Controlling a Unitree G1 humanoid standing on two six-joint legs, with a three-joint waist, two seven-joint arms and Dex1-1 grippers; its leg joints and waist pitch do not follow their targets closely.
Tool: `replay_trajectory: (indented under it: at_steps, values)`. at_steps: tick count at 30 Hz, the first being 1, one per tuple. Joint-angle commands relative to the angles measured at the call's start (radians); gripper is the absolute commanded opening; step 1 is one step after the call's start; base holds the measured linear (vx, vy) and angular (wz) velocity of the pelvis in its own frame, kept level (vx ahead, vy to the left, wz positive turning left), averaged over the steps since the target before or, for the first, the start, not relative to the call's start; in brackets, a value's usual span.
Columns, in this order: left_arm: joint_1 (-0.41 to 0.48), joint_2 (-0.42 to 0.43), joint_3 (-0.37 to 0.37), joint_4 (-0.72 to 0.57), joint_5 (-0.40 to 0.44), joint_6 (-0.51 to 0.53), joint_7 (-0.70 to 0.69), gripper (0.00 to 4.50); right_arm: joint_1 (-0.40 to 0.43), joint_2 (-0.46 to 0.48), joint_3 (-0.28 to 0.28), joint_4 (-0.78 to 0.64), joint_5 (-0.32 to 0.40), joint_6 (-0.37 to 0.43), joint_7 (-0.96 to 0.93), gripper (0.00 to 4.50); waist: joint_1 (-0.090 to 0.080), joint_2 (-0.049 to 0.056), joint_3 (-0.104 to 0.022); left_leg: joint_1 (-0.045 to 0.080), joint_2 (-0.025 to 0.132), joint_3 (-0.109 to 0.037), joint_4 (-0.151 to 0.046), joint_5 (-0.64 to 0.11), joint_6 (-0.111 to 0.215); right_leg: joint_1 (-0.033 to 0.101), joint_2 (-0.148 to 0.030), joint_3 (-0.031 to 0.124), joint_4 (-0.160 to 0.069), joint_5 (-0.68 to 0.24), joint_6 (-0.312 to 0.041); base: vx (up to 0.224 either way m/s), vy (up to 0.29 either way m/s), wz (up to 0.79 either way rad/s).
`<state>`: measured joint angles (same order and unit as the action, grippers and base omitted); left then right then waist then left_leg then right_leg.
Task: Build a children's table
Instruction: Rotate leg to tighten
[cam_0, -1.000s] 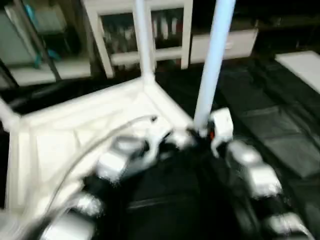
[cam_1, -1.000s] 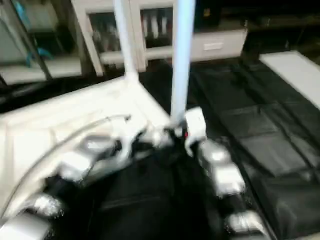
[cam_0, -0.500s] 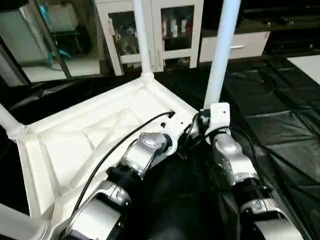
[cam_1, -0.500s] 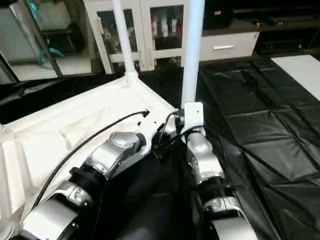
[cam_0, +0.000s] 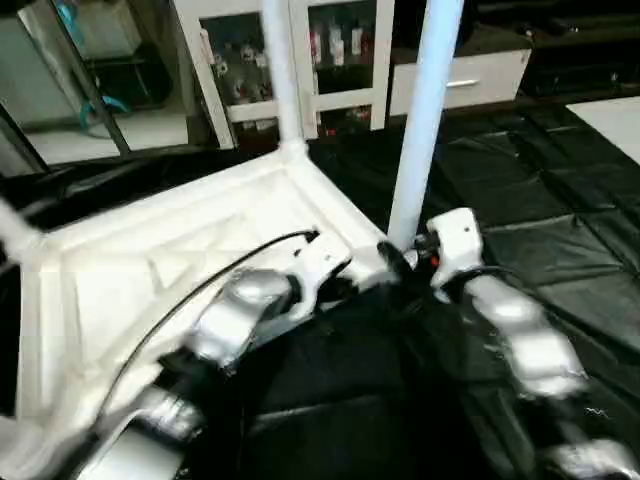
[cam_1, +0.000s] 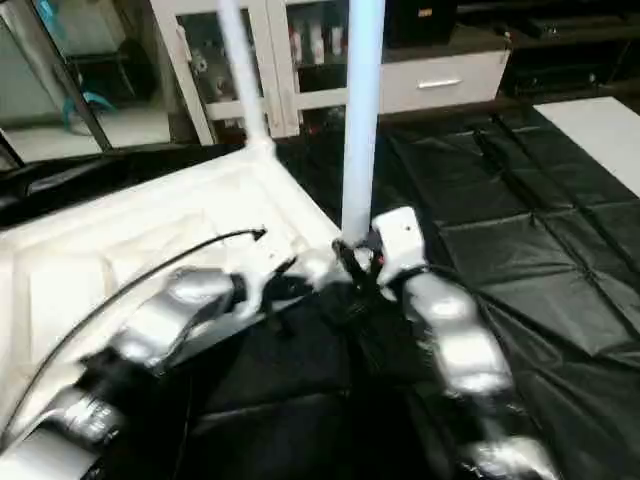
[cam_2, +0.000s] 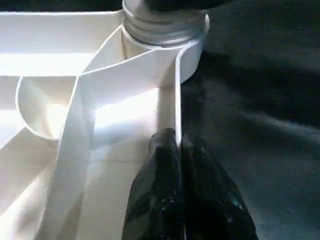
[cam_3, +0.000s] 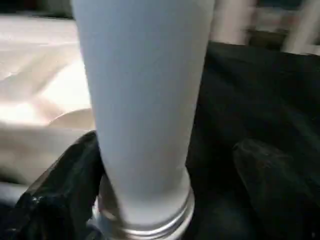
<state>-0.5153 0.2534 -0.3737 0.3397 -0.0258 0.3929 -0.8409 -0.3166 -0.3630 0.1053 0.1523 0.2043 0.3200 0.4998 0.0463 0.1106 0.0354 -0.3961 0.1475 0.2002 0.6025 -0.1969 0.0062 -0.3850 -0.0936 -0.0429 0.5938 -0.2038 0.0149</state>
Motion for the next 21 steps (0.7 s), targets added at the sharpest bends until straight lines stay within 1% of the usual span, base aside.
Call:
replay_trajectory:
  at_steps: [1, 2, 3, 4, 5, 6, 7, 8, 9, 10, 12, 13, 15, 16, 17, 19, 21]
  values:
    - [0.041, 0.064, -0.046, -0.045, -0.008, 0.030, -0.111, 0.00, 0.039, -0.094, 0.018, -0.103, 0.063, 0.023, 0.188, 4.37, 0.004, -0.022, -0.058, 0.026, 0.083, -0.042, -0.079, -0.165, 0.085, 0.035, -0.062, 0.031, -0.054, -0.046, -0.247, 0.000, 0.000, 0.00]
    - [0.053, 0.084, -0.059, -0.085, -0.028, 0.036, -0.169, 0.00, 0.069, -0.152, 0.031, -0.151, 0.098, 0.030, 0.298, 4.37, 0.011, -0.019, -0.058, 0.027, 0.088, -0.044, -0.078, -0.163, 0.087, 0.037, -0.066, 0.034, -0.051, -0.035, -0.243, 0.000, 0.000, 0.00]
    - [0.055, 0.093, -0.065, -0.098, -0.039, 0.035, -0.199, 0.00, 0.079, -0.176, 0.039, -0.161, 0.103, 0.027, 0.339, 4.37, 0.013, -0.021, -0.057, 0.026, 0.086, -0.043, -0.078, -0.165, 0.095, 0.040, -0.068, 0.034, -0.052, -0.032, -0.246, 0.000, 0.000, 0.00]
    - [0.056, 0.100, -0.073, -0.108, -0.051, 0.034, -0.230, 0.00, 0.085, -0.192, 0.046, -0.161, 0.101, 0.015, 0.367, 4.37, 0.015, -0.020, -0.055, 0.028, 0.086, -0.041, -0.079, -0.175, 0.093, 0.034, -0.067, 0.034, -0.055, -0.053, -0.254, 0.000, 0.000, 0.00]
    - [0.056, 0.110, -0.083, -0.119, -0.064, 0.038, -0.267, 0.00, 0.089, -0.208, 0.050, -0.159, 0.105, 0.006, 0.399, 4.37, 0.015, -0.021, -0.053, 0.027, 0.085, -0.040, -0.080, -0.187, 0.088, 0.033, -0.066, 0.034, -0.057, -0.072, -0.257, 0.000, 0.000, 0.00]
    - [0.055, 0.115, -0.088, -0.123, -0.069, 0.039, -0.283, 0.00, 0.090, -0.214, 0.051, -0.157, 0.107, 0.007, 0.412, 4.37, 0.014, -0.026, -0.050, 0.027, 0.084, -0.039, -0.082, -0.213, 0.078, 0.032, -0.068, 0.035, -0.060, -0.116, -0.260, 0.000, 0.000, 0.00]
    - [0.051, 0.126, -0.099, -0.135, -0.079, 0.048, -0.316, 0.00, 0.087, -0.230, 0.056, -0.155, 0.114, 0.015, 0.445, 4.37, 0.017, -0.027, -0.049, 0.029, 0.086, -0.042, -0.084, -0.228, 0.068, 0.033, -0.071, 0.036, -0.062, -0.161, -0.257, 0.000, 0.000, 0.00]
    - [0.046, 0.128, -0.101, -0.136, -0.084, 0.053, -0.326, 0.00, 0.082, -0.241, 0.063, -0.155, 0.119, 0.021, 0.468, 4.37, 0.017, -0.029, -0.050, 0.031, 0.087, -0.041, -0.085, -0.226, 0.063, 0.031, -0.070, 0.037, -0.063, -0.170, -0.255, 0.000, 0.000, 0.00]
    - [0.043, 0.128, -0.101, -0.133, -0.082, 0.052, -0.326, 0.00, 0.080, -0.245, 0.067, -0.155, 0.119, 0.021, 0.477, 4.37, 0.019, -0.026, -0.050, 0.035, 0.088, -0.040, -0.085, -0.225, 0.054, 0.028, -0.068, 0.038, -0.063, -0.169, -0.256, 0.000, 0.000, 0.00]
    - [0.034, 0.129, -0.101, -0.128, -0.078, 0.049, -0.328, 0.00, 0.073, -0.263, 0.080, -0.158, 0.120, 0.023, 0.510, 4.37, 0.021, -0.029, -0.051, 0.037, 0.087, -0.039, -0.083, -0.220, 0.052, 0.027, -0.066, 0.038, -0.062, -0.159, -0.258, 0.000, 0.000, 0.00]
    - [0.027, 0.131, -0.100, -0.124, -0.073, 0.048, -0.330, 0.00, 0.067, -0.281, 0.092, -0.161, 0.122, 0.029, 0.541, 4.37, 0.024, -0.031, -0.051, 0.033, 0.086, -0.038, -0.082, -0.204, 0.054, 0.030, -0.068, 0.038, -0.060, -0.144, -0.258, 0.000, 0.000, 0.00]
    - [0.027, 0.131, -0.100, -0.124, -0.073, 0.048, -0.330, 0.00, 0.067, -0.281, 0.092, -0.161, 0.122, 0.029, 0.541, 4.37, 0.026, -0.031, -0.052, 0.031, 0.086, -0.039, -0.081, -0.191, 0.059, 0.032, -0.070, 0.038, -0.059, -0.134, -0.256, 0.000, 0.000, 0.00]
    - [0.030, 0.134, -0.102, -0.138, -0.072, 0.057, -0.336, 0.00, 0.065, -0.289, 0.117, -0.143, 0.102, 0.019, 0.575, 4.37, 0.027, -0.035, -0.054, 0.029, 0.085, -0.040, -0.079, -0.173, 0.067, 0.033, -0.070, 0.037, -0.055, -0.121, -0.258, 0.000, 0.000, 0.00]
    - [0.030, 0.134, -0.102, -0.139, -0.072, 0.058, -0.336, 0.00, 0.065, -0.289, 0.119, -0.142, 0.100, 0.019, 0.578, 4.37, 0.028, -0.034, -0.054, 0.029, 0.085, -0.040, -0.077, -0.162, 0.074, 0.032, -0.070, 0.036, -0.054, -0.108, -0.261, 0.000, 0.000, 0.00]
    - [0.033, 0.134, -0.101, -0.146, -0.075, 0.064, -0.337, 0.00, 0.068, -0.289, 0.129, -0.136, 0.093, 0.016, 0.595, 4.37, 0.028, -0.035, -0.055, 0.029, 0.085, -0.040, -0.076, -0.155, 0.077, 0.033, -0.070, 0.036, -0.053, -0.100, -0.263, 0.000, 0.000, 0.00]
    - [0.033, 0.134, -0.101, -0.148, -0.075, 0.065, -0.338, 0.00, 0.069, -0.289, 0.130, -0.136, 0.093, 0.016, 0.598, 4.37, 0.032, -0.035, -0.057, 0.028, 0.085, -0.039, -0.073, -0.135, 0.090, 0.033, -0.070, 0.035, -0.050, -0.077, -0.269, 0.000, 0.000, 0.00]
    - [0.035, 0.134, -0.102, -0.153, -0.076, 0.070, -0.339, 0.00, 0.072, -0.291, 0.136, -0.133, 0.091, 0.012, 0.611, 4.12, 0.034, -0.034, -0.057, 0.029, 0.085, -0.039, -0.072, -0.132, 0.095, 0.032, -0.069, 0.035, -0.049, -0.069, -0.272, 0.000, 0.000, 0.00]
